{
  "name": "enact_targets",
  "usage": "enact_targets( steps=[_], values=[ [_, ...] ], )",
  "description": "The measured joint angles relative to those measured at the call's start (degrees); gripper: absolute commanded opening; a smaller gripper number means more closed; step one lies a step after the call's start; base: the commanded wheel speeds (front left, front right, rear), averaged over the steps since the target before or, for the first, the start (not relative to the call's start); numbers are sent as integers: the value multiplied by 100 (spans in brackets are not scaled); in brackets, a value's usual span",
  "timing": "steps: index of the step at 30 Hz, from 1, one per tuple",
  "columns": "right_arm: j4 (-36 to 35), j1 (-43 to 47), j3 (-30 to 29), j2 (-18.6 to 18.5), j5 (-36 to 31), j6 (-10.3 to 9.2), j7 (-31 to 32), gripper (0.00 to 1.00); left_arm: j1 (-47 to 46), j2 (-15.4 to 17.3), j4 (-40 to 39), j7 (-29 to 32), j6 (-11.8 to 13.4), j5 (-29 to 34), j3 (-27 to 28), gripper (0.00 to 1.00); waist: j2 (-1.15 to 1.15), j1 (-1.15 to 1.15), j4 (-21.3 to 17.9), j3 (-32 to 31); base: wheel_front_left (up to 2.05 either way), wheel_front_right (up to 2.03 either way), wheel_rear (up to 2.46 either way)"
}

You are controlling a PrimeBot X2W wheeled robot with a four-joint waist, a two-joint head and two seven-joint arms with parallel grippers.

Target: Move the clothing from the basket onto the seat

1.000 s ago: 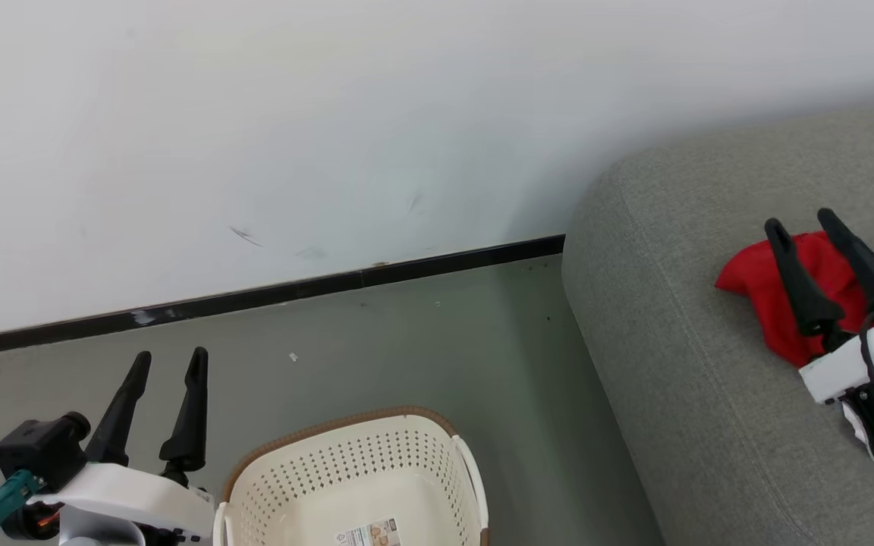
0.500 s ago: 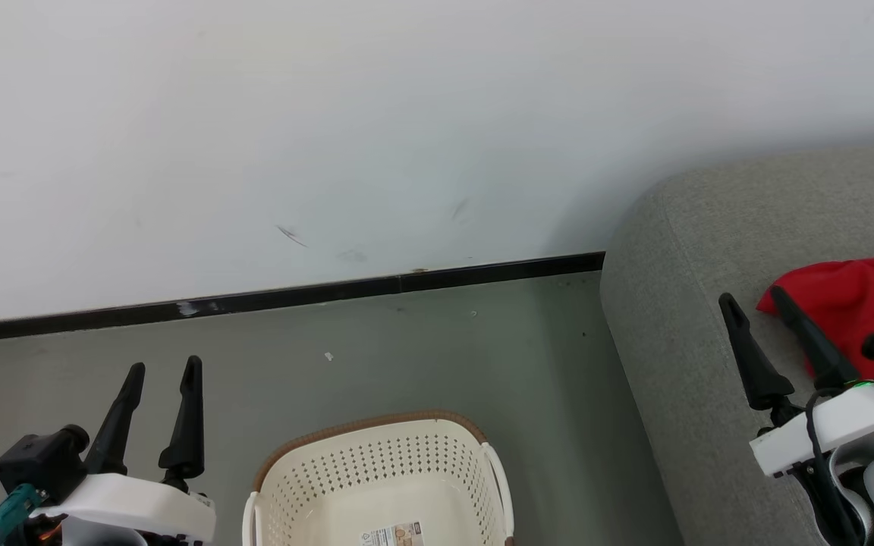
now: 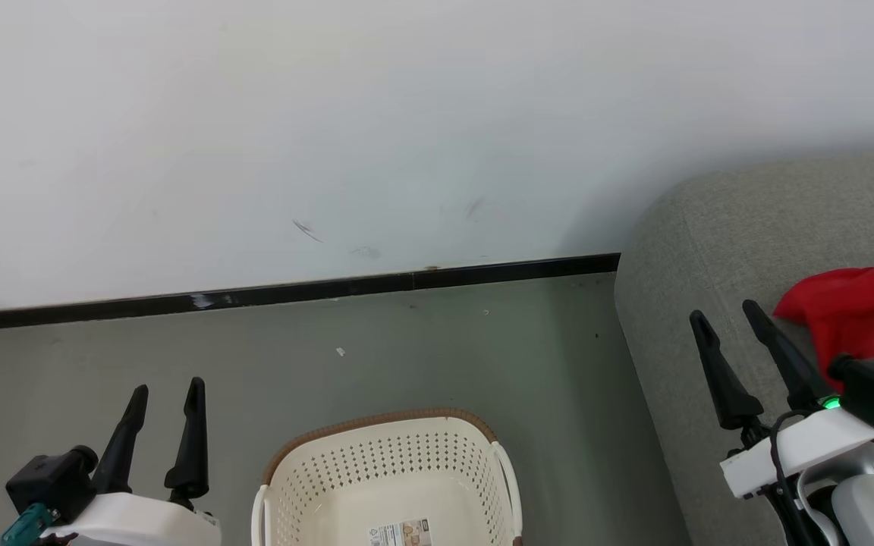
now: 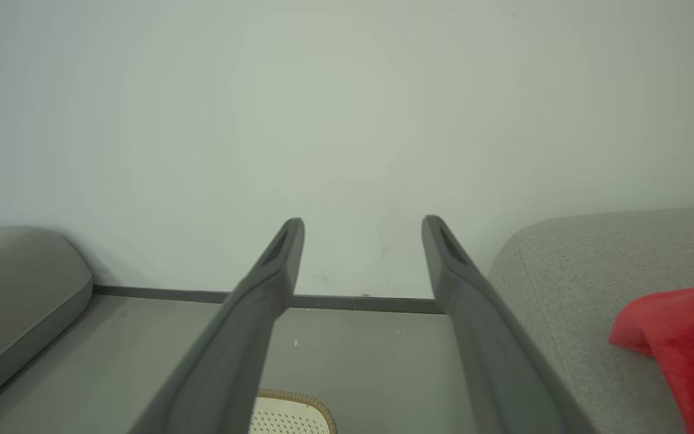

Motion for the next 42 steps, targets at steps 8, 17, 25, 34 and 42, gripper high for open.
enact_targets(
  steps=[8,17,25,34,42],
  values=[
    [-29,117,-14,144,-250,0,0,100,36,-85,108,0,-119,144,86,100,0,0,9,2,0,0,0],
    [-73,167,-83,227,-345,0,0,100,38,-155,159,0,-208,338,220,100,0,0,2,-12,0,0,0],
    [-124,260,-90,305,-409,0,0,100,55,-253,231,0,-327,470,271,100,0,0,-19,-36,0,0,0],
    [-153,267,-103,324,-450,0,0,100,122,-320,296,0,-424,565,370,100,0,0,-35,-52,0,0,0],
    [-164,283,-114,334,-495,0,0,100,122,-396,331,0,-477,645,445,100,0,0,-39,-51,0,0,0]
  ],
)
